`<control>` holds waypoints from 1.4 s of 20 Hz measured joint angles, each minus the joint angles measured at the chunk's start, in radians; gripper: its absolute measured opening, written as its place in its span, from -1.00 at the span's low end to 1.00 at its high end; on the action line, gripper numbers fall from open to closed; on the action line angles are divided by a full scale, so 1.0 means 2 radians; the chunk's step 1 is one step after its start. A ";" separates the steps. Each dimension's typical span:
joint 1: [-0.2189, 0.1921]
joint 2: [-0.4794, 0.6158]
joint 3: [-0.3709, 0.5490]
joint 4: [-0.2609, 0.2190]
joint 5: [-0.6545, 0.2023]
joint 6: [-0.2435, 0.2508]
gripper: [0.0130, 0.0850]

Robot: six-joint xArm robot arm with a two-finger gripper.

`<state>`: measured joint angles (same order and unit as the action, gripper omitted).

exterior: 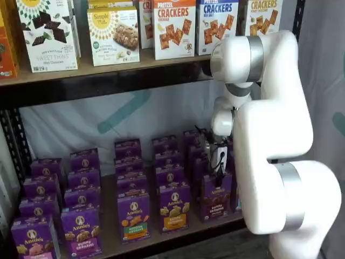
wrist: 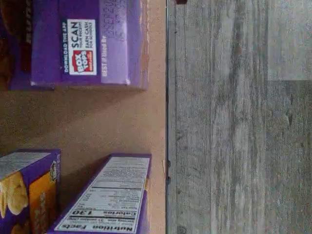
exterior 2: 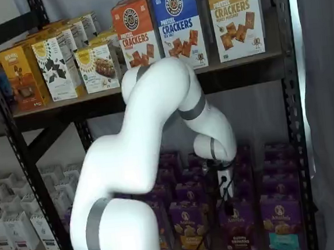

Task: Pick up the purple box with a brown patch in the center, on the bottom shelf, the fifth box from the left

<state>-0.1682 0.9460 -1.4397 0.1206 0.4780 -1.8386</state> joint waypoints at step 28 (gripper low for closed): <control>-0.007 0.043 -0.034 -0.048 -0.007 0.034 0.56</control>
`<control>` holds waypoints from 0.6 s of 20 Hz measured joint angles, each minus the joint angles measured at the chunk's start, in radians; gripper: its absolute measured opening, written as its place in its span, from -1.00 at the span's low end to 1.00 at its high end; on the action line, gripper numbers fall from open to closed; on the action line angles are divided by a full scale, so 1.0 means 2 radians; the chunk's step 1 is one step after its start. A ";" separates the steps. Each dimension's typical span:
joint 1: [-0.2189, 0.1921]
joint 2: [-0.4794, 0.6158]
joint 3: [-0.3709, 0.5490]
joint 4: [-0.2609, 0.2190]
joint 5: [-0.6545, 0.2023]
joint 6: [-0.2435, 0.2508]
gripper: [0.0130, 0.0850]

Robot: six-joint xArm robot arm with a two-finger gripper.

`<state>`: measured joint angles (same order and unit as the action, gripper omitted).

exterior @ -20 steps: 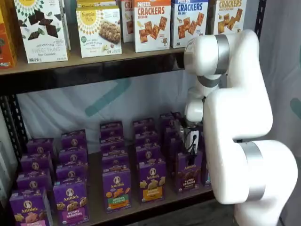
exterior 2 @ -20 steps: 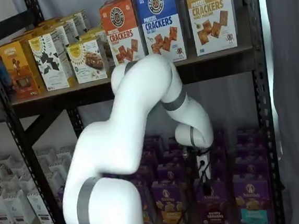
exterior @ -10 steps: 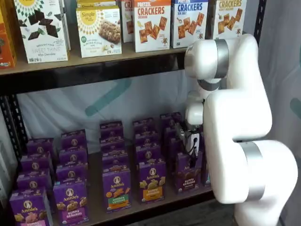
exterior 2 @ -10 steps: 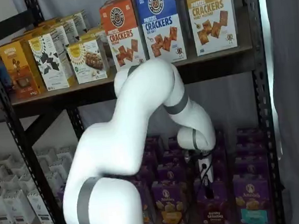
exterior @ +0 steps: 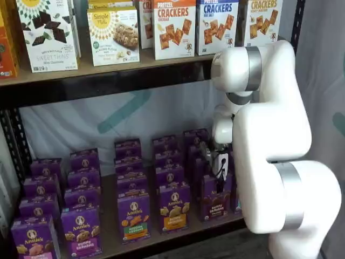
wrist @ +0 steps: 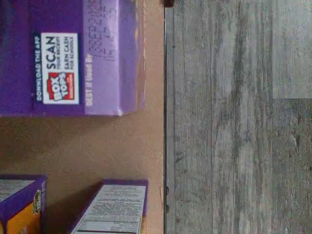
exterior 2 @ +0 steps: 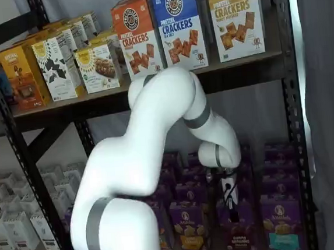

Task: Pick up the purple box with a brown patch in the center, on the bottom shelf, the fifth box from the left

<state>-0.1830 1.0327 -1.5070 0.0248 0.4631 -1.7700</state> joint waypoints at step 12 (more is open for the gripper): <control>0.000 0.003 -0.003 -0.006 0.002 0.005 -0.22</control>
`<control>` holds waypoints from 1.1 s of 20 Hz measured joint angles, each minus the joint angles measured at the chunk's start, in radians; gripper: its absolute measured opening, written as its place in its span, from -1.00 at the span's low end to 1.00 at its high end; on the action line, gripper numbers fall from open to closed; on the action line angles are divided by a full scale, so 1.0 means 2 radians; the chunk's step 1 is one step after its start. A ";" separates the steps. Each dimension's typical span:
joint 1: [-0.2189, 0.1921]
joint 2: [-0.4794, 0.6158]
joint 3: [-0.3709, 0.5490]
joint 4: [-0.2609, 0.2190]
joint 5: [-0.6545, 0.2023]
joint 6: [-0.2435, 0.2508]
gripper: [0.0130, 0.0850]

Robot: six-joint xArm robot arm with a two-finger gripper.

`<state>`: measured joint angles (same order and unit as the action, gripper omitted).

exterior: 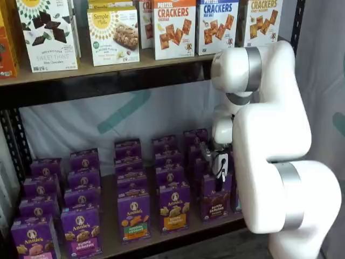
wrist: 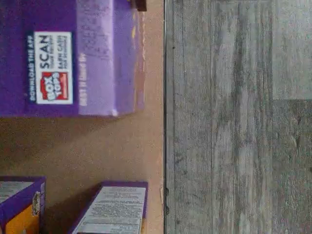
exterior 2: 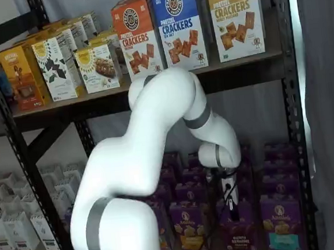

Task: Pick up the purple box with a brown patch in the center, on the bottom shelf, the fifth box from the left

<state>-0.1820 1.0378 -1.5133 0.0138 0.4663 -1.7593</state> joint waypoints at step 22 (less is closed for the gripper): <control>0.001 0.003 -0.007 -0.021 0.013 0.020 -0.67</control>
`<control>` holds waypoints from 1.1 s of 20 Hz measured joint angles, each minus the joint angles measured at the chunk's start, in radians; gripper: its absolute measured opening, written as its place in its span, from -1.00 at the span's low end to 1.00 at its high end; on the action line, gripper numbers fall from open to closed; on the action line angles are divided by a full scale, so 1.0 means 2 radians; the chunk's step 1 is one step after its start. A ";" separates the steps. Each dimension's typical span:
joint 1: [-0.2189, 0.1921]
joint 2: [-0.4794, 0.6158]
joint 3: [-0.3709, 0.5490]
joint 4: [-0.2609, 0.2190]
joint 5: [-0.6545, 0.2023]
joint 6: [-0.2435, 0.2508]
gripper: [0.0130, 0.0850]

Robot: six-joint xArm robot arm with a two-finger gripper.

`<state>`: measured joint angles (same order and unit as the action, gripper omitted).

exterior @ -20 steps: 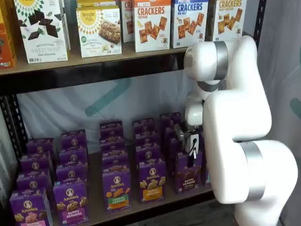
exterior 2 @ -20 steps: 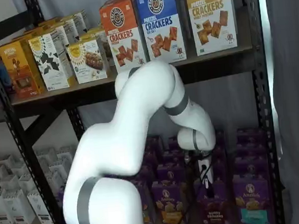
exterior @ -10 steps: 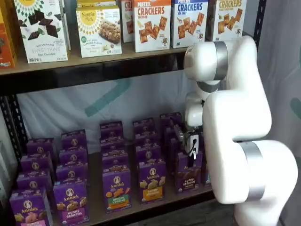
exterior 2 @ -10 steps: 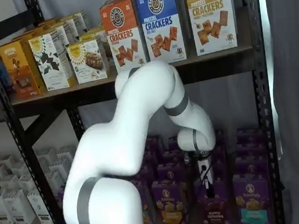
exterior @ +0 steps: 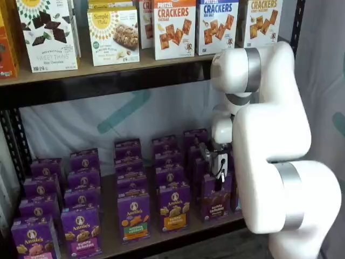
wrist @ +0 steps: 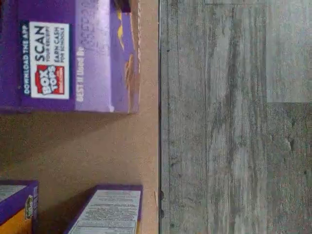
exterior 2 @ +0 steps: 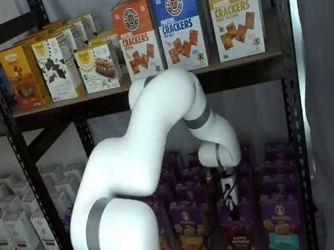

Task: Pick up the purple box with a brown patch in the center, on the bottom shelf, the fifth box from the left

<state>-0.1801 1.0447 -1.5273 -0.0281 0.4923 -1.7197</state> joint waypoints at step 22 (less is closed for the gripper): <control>-0.003 -0.110 0.149 0.041 -0.047 -0.041 -0.67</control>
<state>-0.1864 0.8251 -1.2285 0.0535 0.3992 -1.8010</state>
